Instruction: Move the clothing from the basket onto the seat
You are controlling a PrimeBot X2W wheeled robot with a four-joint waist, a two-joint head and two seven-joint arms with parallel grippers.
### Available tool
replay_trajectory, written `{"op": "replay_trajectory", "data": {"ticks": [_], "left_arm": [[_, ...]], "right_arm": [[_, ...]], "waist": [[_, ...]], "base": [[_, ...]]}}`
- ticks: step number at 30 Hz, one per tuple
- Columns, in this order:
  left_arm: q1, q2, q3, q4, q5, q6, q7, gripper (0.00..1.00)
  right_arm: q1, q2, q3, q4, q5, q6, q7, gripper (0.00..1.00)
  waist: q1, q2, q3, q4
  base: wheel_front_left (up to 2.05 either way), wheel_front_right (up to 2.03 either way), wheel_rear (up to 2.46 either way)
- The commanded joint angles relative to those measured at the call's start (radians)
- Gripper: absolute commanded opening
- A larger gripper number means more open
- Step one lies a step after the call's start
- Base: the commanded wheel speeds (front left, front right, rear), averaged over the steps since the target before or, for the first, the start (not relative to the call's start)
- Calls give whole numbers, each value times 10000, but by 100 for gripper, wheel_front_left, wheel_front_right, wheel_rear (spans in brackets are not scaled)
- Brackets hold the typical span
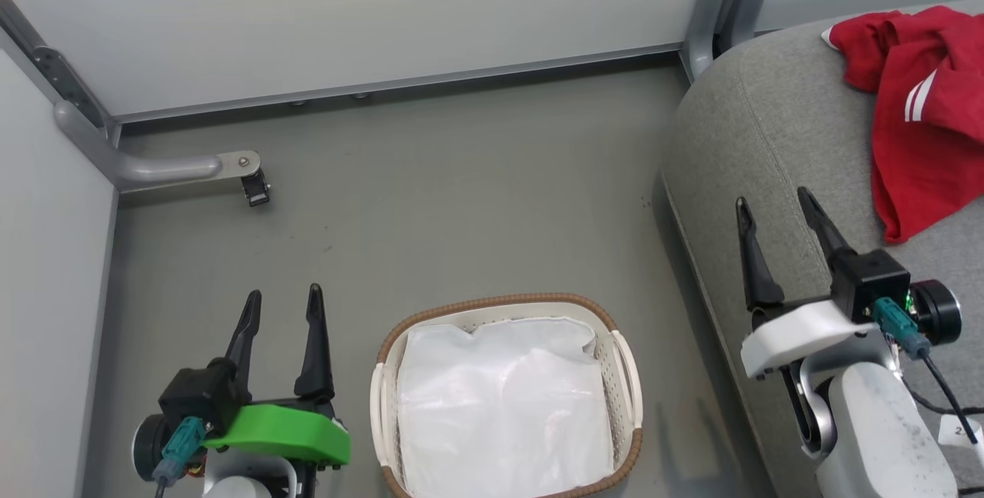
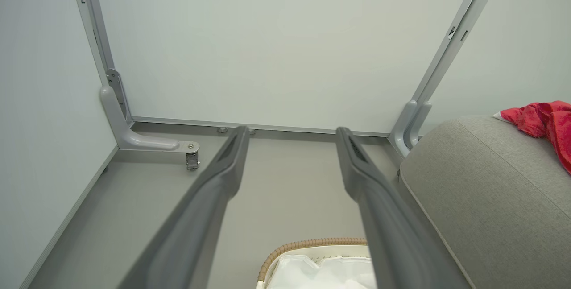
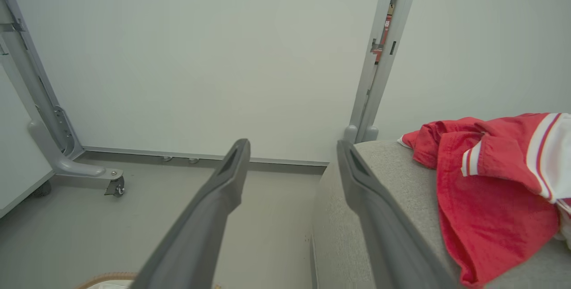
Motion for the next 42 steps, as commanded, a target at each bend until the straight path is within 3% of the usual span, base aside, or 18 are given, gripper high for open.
{"op": "replay_trajectory", "data": {"ticks": [1, 10, 42], "left_arm": [[234, -1, 70, -111, 1, 93, 7, 100], [841, -3, 319, -459, 401, 249, 7, 100], [1078, -4, 159, -13, -87, 311, 7, 100]], "right_arm": [[317, -35, 33, -125, 159, -15, -22, 100], [1140, -31, 445, -313, 942, -15, -20, 100], [1418, -32, 633, 149, 985, -15, -20, 100]], "waist": [[1, 0, -93, -15], [1, 0, -274, -144], [1, 0, -685, 18]], "base": [[0, 0, 0], [0, 0, 0], [0, 0, 0]]}}
